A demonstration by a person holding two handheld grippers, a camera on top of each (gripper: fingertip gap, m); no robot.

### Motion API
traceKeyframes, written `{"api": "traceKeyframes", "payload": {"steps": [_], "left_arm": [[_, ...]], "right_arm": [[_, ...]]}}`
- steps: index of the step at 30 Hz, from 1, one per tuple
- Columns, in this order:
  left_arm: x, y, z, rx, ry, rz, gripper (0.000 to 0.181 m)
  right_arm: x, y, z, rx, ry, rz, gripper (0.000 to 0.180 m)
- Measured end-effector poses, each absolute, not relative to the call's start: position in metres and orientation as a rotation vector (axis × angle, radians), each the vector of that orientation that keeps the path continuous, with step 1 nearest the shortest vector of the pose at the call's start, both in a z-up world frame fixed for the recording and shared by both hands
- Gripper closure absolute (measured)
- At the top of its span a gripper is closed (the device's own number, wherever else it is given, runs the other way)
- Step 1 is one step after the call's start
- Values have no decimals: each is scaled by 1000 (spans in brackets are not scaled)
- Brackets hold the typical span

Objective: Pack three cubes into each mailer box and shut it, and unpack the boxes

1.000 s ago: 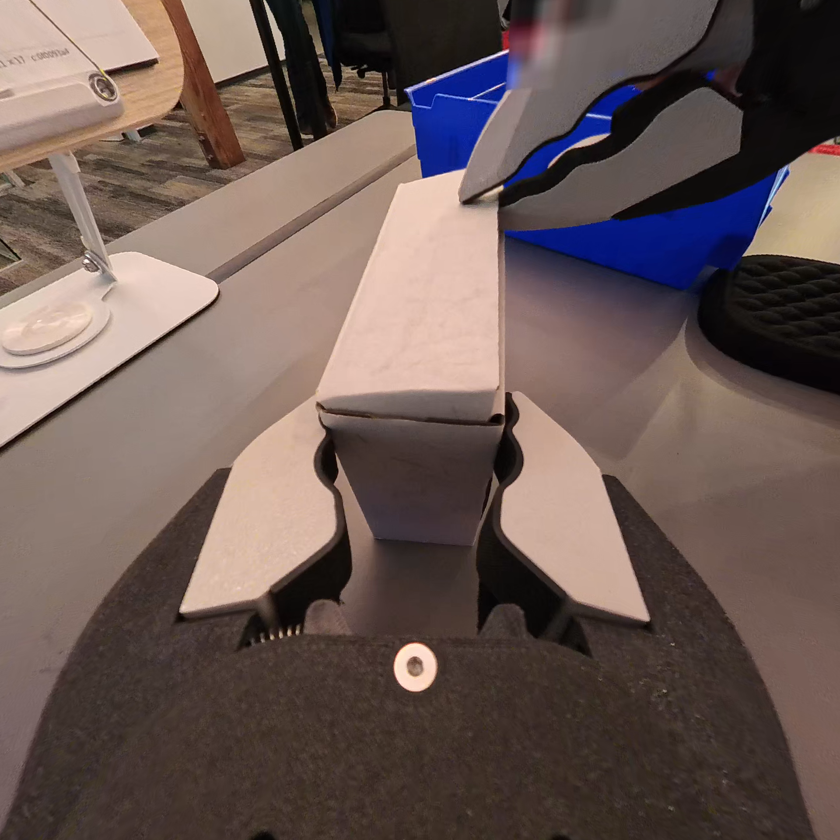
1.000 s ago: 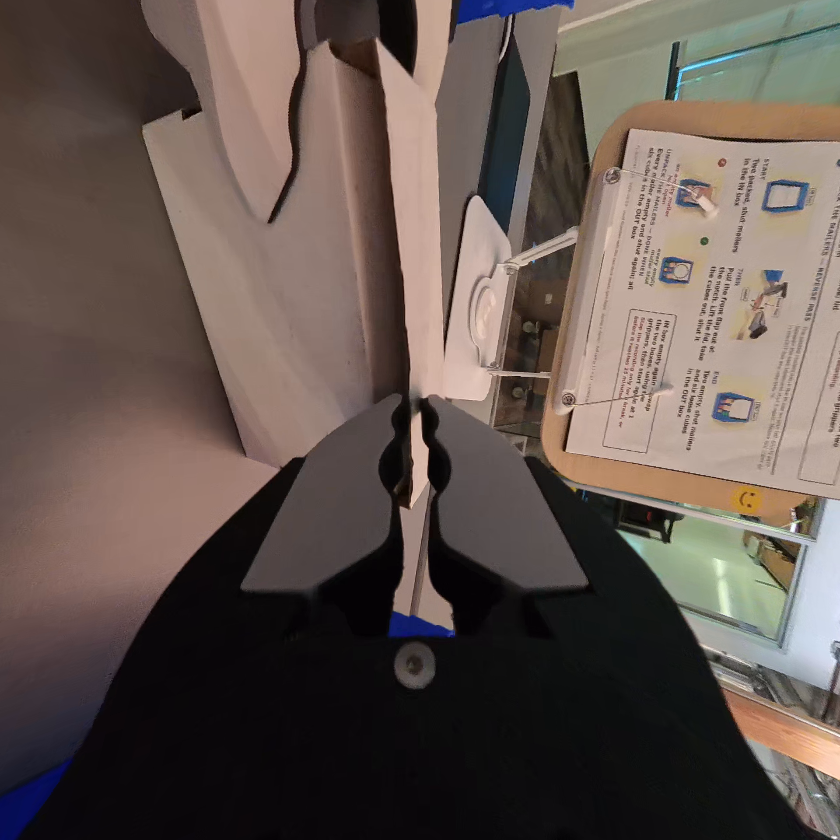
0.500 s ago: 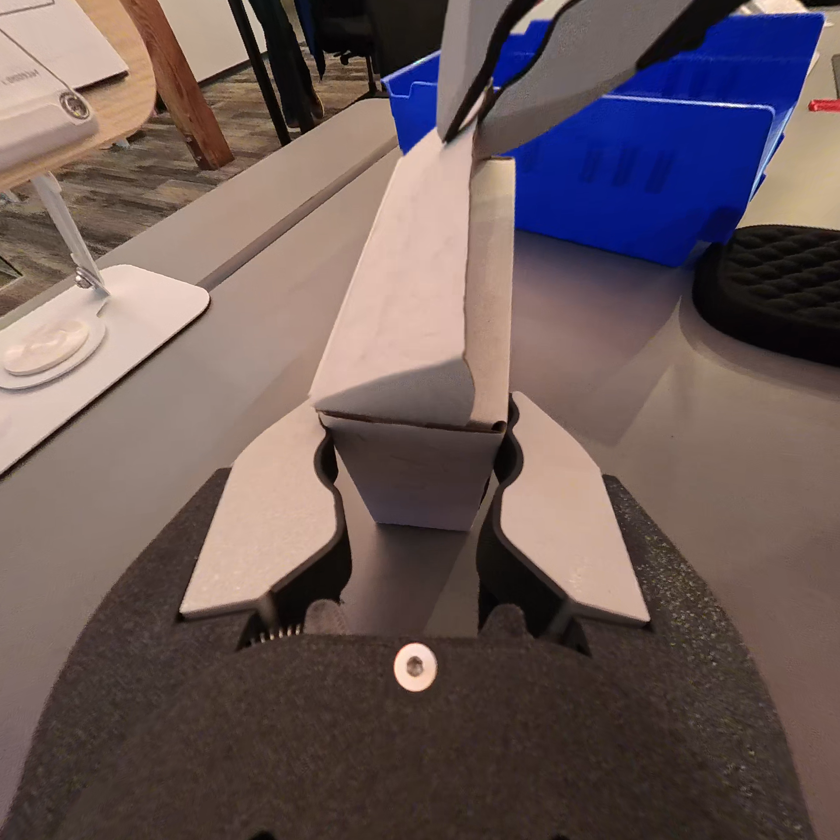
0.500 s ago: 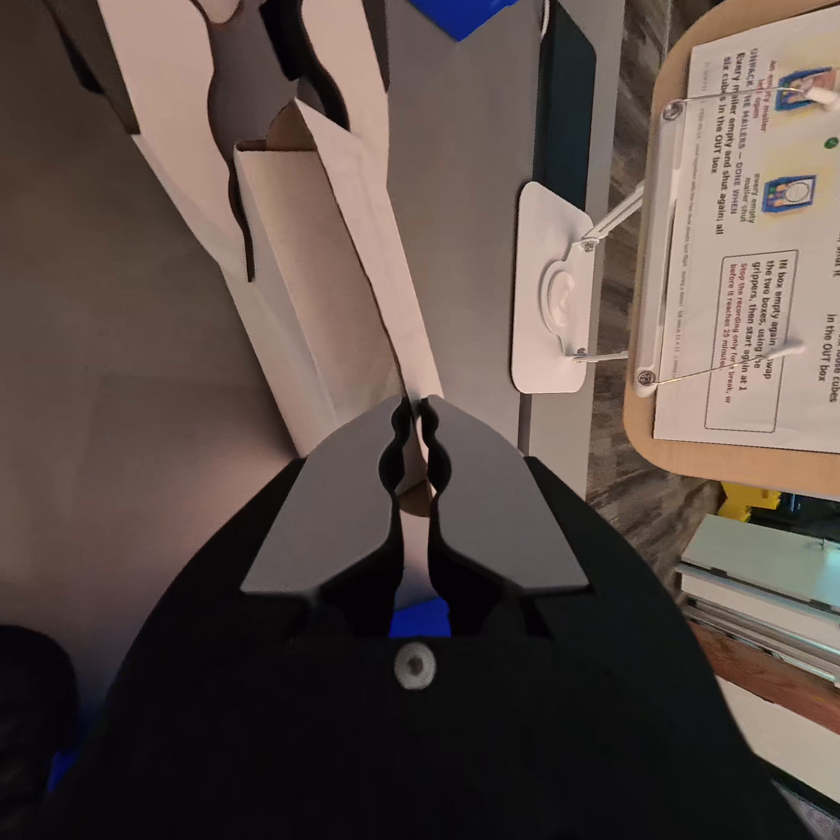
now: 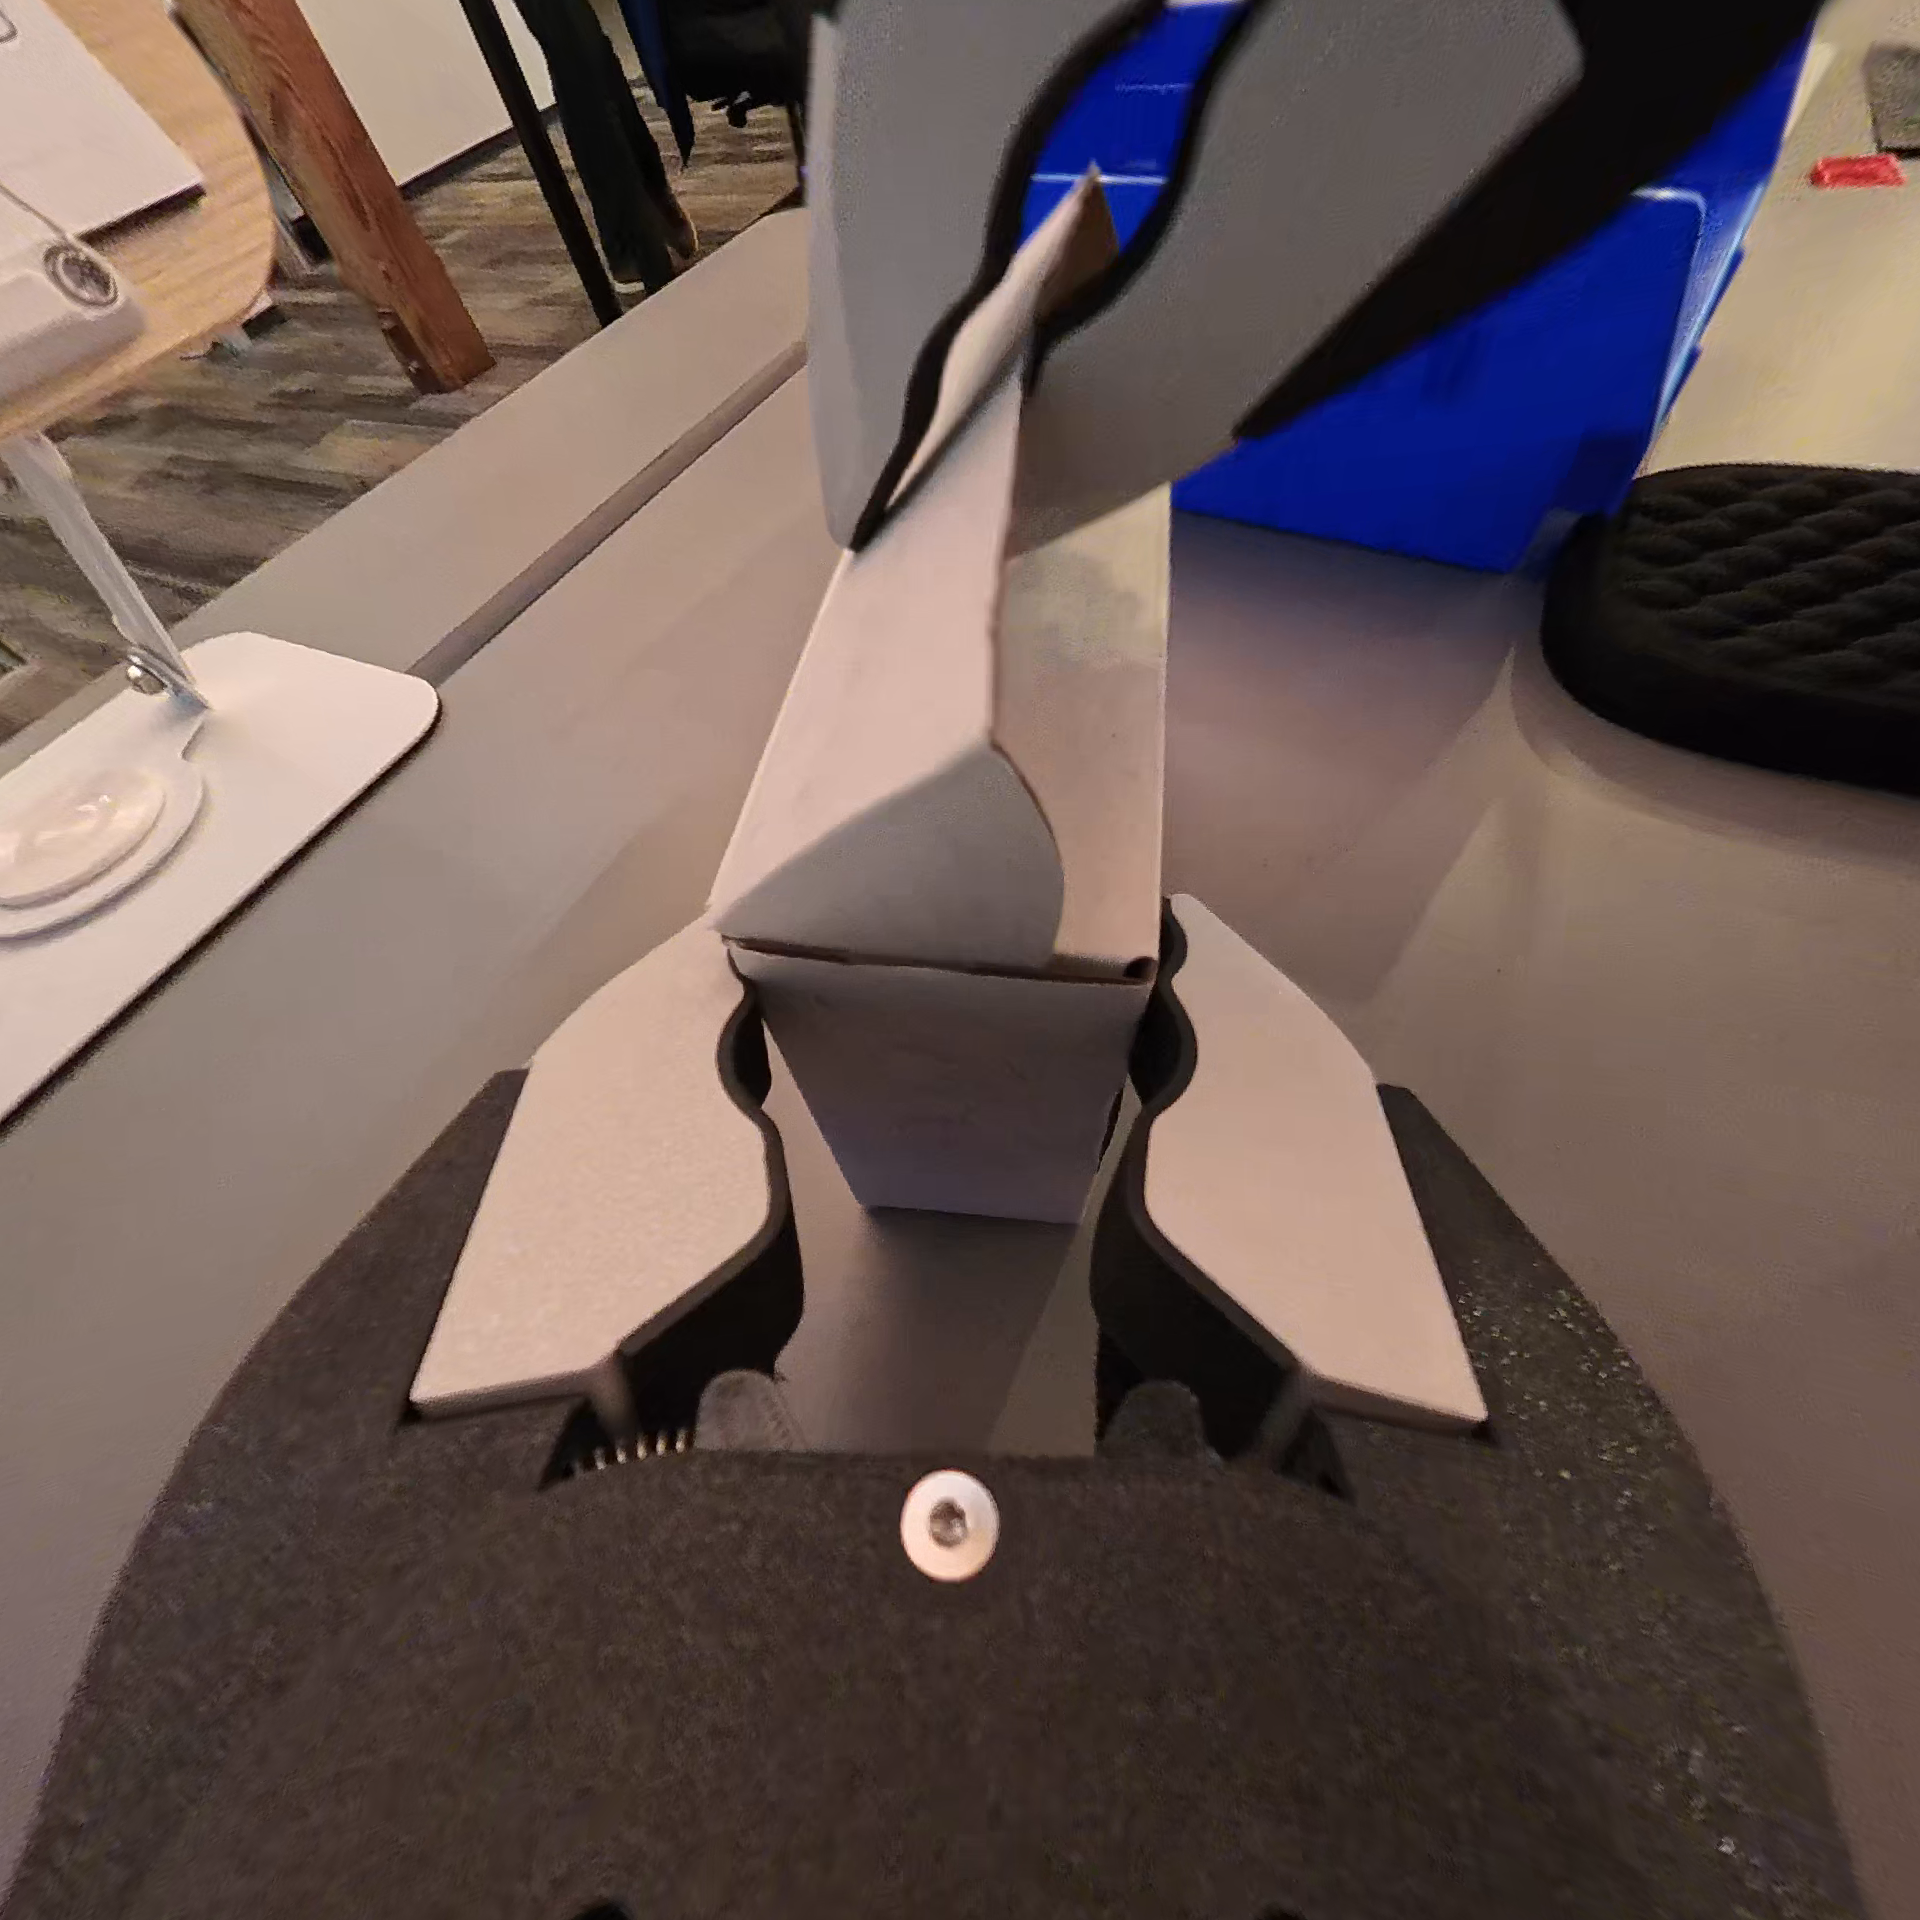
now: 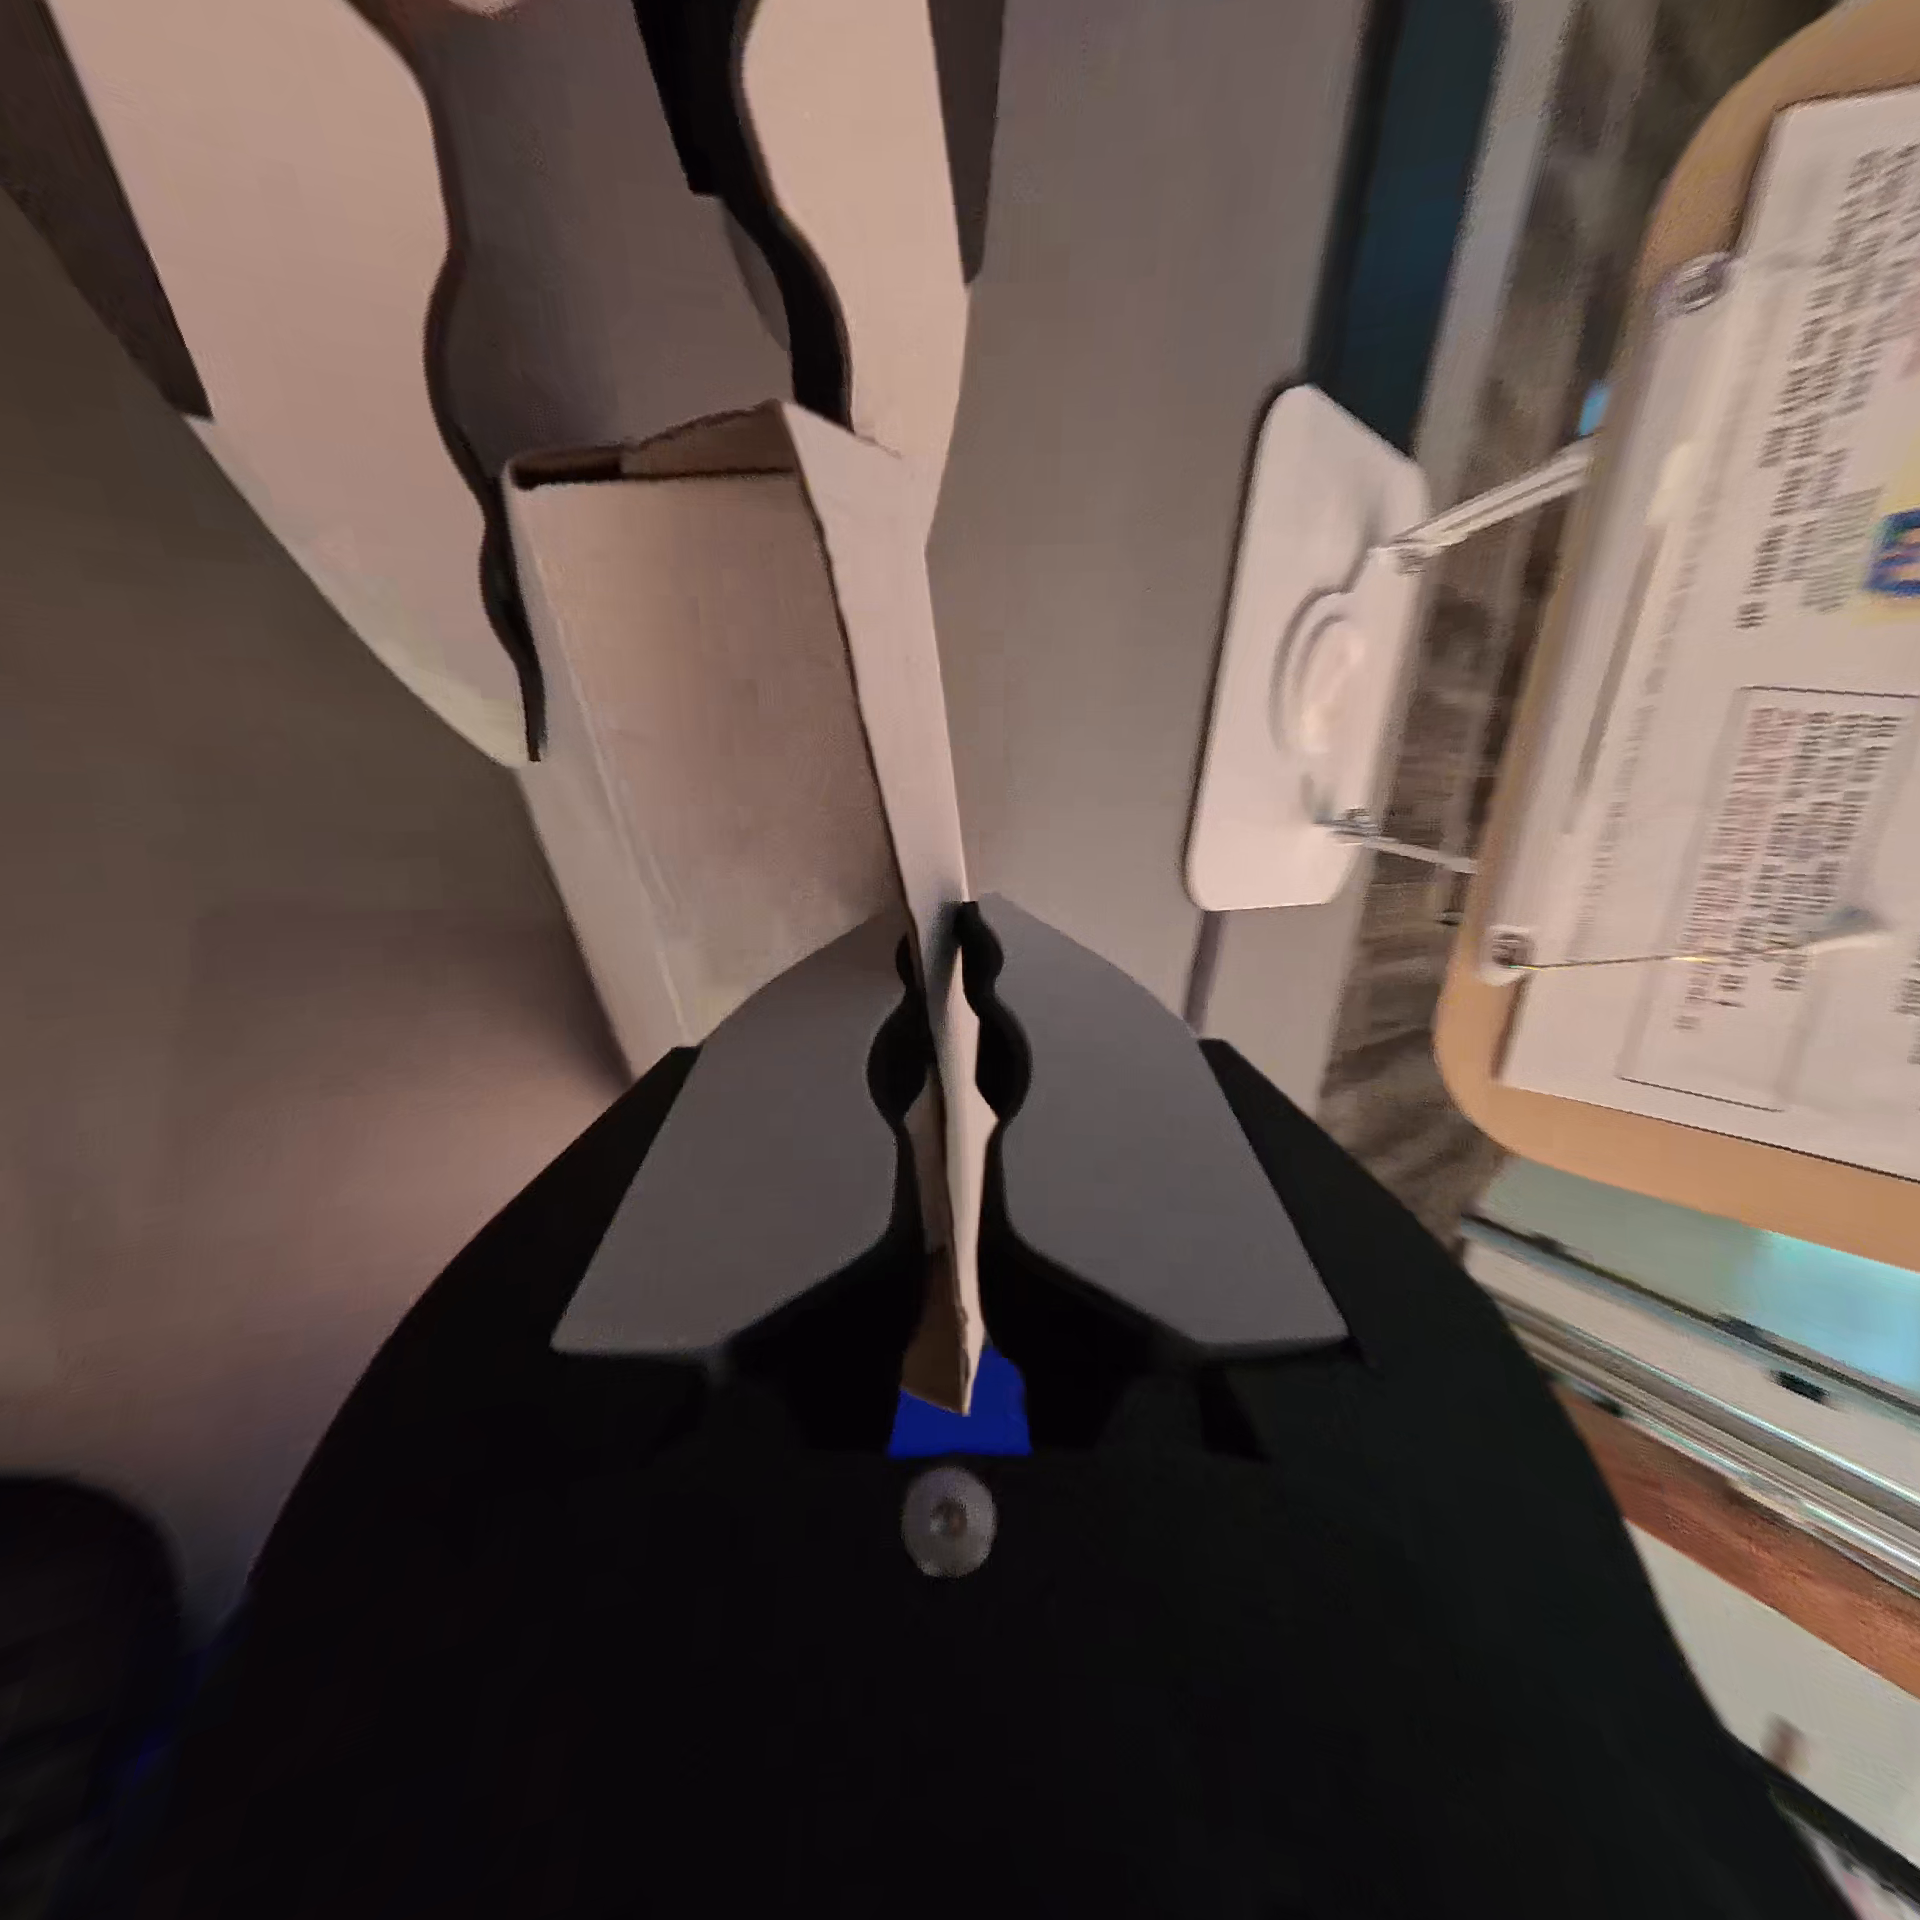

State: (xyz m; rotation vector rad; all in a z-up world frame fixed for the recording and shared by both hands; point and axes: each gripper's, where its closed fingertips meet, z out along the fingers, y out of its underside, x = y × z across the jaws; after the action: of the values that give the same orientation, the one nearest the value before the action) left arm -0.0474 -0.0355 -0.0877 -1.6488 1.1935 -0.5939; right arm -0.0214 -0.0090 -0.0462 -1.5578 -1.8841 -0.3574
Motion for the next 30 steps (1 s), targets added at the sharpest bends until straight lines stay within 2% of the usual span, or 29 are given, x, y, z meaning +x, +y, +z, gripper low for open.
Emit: {"api": "traceKeyframes", "payload": {"steps": [9, 19, 25, 30], "left_arm": [[-41, -54, -87, -1373, 1419, -312, 112], [-46, -59, -93, -1223, 1525, -130, 112], [-61, -55, -103, -1213, 1531, 34, 113], [-76, -58, -112, -1348, 1504, 32, 106]], "right_arm": [[-7, -50, -37, -2161, -2181, 309, 176], [-7, -77, -44, -2544, -2145, 835, 176], [-18, -88, -51, -2394, -2194, 787, 176], [-31, -95, -58, -2254, -2171, 638, 176]]}}
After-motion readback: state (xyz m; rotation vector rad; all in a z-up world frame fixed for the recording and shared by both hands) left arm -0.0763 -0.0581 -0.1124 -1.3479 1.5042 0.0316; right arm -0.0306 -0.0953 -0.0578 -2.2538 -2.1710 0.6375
